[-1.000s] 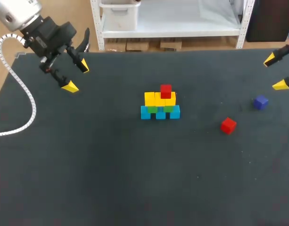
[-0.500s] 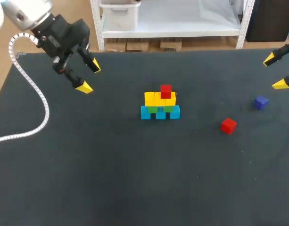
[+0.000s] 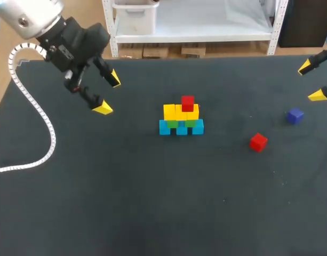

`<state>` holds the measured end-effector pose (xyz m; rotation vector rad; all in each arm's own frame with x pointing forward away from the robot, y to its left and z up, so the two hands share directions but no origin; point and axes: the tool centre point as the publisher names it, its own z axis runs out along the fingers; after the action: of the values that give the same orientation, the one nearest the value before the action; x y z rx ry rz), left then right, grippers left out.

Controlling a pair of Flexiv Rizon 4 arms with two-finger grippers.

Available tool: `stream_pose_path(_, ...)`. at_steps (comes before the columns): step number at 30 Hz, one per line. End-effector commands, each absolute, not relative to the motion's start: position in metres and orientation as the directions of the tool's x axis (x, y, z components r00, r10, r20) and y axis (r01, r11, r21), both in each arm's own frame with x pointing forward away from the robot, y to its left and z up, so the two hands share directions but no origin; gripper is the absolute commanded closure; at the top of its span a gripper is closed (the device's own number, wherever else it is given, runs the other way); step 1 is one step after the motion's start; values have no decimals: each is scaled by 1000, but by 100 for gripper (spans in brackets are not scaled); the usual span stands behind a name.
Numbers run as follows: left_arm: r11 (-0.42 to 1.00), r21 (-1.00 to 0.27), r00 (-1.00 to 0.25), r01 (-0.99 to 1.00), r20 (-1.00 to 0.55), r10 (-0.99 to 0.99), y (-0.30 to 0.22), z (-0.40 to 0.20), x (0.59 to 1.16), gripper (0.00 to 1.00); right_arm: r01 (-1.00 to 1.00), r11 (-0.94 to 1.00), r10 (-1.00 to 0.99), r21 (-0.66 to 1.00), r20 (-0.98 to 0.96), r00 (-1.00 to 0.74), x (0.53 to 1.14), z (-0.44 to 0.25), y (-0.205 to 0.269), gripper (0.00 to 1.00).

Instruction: Place the blue cubes, place green cubes on the blue cubes, place the yellow cubes on the green cubes, then place the red cubes on the yellow cubes, and place purple cube on the red cubes.

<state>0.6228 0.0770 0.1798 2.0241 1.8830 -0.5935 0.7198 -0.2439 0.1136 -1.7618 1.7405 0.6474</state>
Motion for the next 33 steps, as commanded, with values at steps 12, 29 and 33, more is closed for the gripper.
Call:
stream_pose_path(12, -101, 50, 113, 994, -473, 874, 34, 213, 555, 0, -998, 13, -719, -63, -694, 34, 720, 113, -244, 0)
stream_pose_path(29, -136, 37, 137, 990, -484, 864, -60, 213, 575, 0, -998, 13, -719, -63, -694, 34, 720, 113, -244, 0)
stream_pose_path(33, -129, 20, 122, 991, -483, 867, -89, 206, 586, 0, -998, 13, -719, -63, -694, 34, 720, 113, -244, 0)
